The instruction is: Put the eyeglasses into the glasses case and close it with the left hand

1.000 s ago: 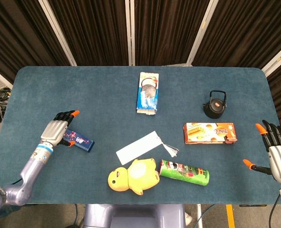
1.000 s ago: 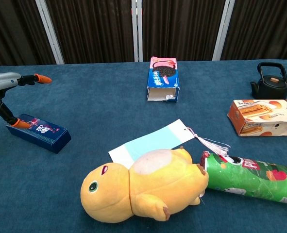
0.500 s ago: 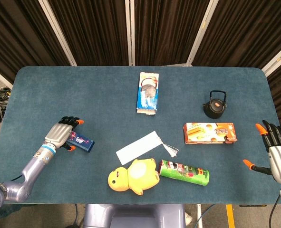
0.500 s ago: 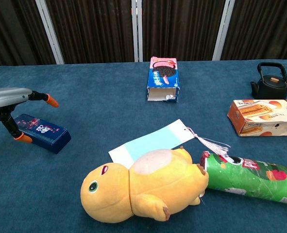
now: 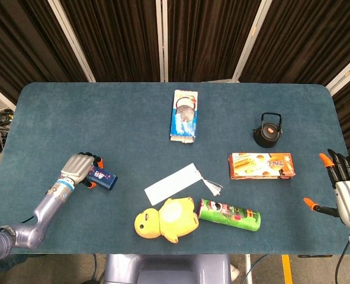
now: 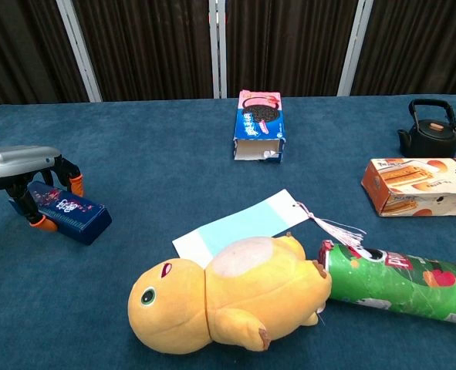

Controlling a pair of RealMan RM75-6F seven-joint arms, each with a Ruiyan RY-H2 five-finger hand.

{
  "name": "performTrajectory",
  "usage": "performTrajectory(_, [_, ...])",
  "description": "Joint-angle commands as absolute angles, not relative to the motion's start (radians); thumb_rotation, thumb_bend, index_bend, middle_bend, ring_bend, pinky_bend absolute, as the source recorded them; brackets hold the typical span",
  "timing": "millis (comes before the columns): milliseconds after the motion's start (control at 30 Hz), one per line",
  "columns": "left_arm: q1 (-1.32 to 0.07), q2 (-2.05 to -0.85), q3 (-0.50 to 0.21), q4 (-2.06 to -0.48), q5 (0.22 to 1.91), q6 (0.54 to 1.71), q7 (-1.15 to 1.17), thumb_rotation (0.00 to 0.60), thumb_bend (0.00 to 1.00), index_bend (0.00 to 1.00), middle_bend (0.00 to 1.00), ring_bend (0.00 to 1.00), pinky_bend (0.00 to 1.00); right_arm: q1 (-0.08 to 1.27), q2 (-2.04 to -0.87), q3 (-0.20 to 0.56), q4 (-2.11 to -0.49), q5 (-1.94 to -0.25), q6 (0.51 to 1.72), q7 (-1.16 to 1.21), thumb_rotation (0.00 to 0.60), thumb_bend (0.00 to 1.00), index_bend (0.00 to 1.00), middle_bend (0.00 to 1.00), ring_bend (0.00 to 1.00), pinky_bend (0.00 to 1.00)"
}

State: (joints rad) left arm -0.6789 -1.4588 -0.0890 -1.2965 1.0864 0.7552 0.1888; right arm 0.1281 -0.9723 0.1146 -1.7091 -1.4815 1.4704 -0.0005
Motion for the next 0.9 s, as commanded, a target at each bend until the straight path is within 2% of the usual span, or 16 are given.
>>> performTrajectory(33, [-0.680,-1.459,-0.089,-1.296,1.085,0.757,0.190,0.600,0.19,0.46,0.38,0.26,0.26,0.128,-0.972,0.115,-1.710,-1.482,1.470,0.000,0.600,0.00,0.00,0.00,0.00,0.00])
performTrajectory(333, [-0.676,-1.457,-0.086,-1.298,1.079,0.776,0.205,0.600,0.30,0.48,0.39,0.27,0.26,0.126,-0.971,0.114,-1.712,-1.485,1.475,-0.003,0.600,0.00,0.00,0.00,0.00,0.00])
performTrajectory(400, [-0.676,-1.455,-0.085,-1.302,1.077,0.773,0.205,0.600,0.25,0.46,0.38,0.26,0.26,0.126,-0.971,0.114,-1.713,-1.485,1.476,-0.004,0.600,0.00,0.00,0.00,0.00,0.00])
performTrajectory(500, [-0.675,-1.450,-0.083,-1.309,1.075,0.765,0.195,0.600,0.07,0.37,0.24,0.12,0.16,0.126,-0.970,0.114,-1.714,-1.486,1.476,-0.003,0.600,0.00,0.00,0.00,0.00,0.00])
performTrajectory(533, [-0.675,-1.448,-0.082,-1.310,1.076,0.764,0.192,0.600,0.02,0.31,0.15,0.06,0.08,0.125,-0.970,0.114,-1.714,-1.486,1.477,-0.003,0.600,0.00,0.00,0.00,0.00,0.00])
performTrajectory(567, [-0.674,-1.446,-0.082,-1.312,1.077,0.764,0.188,0.600,0.00,0.24,0.08,0.02,0.03,0.125,-0.969,0.114,-1.715,-1.487,1.477,-0.003,0.600,0.00,0.00,0.00,0.00,0.00])
performTrajectory(633, [-0.671,-1.440,-0.083,-1.319,1.079,0.767,0.180,0.600,0.00,0.12,0.01,0.00,0.00,0.125,-0.969,0.114,-1.715,-1.488,1.479,-0.002,0.600,0.00,0.00,0.00,0.00,0.00])
performTrajectory(733, [-0.664,-1.425,-0.088,-1.336,1.085,0.785,0.171,0.600,0.00,0.00,0.00,0.00,0.00,0.123,-0.967,0.114,-1.717,-1.490,1.481,0.000,0.600,0.00,0.00,0.00,0.00,0.00])
performTrajectory(900, [-0.635,-1.373,-0.103,-1.400,1.103,0.852,0.146,0.600,0.00,0.00,0.00,0.00,0.00,0.121,-0.965,0.115,-1.717,-1.494,1.490,-0.001,0.600,0.00,0.00,0.00,0.00,0.00])
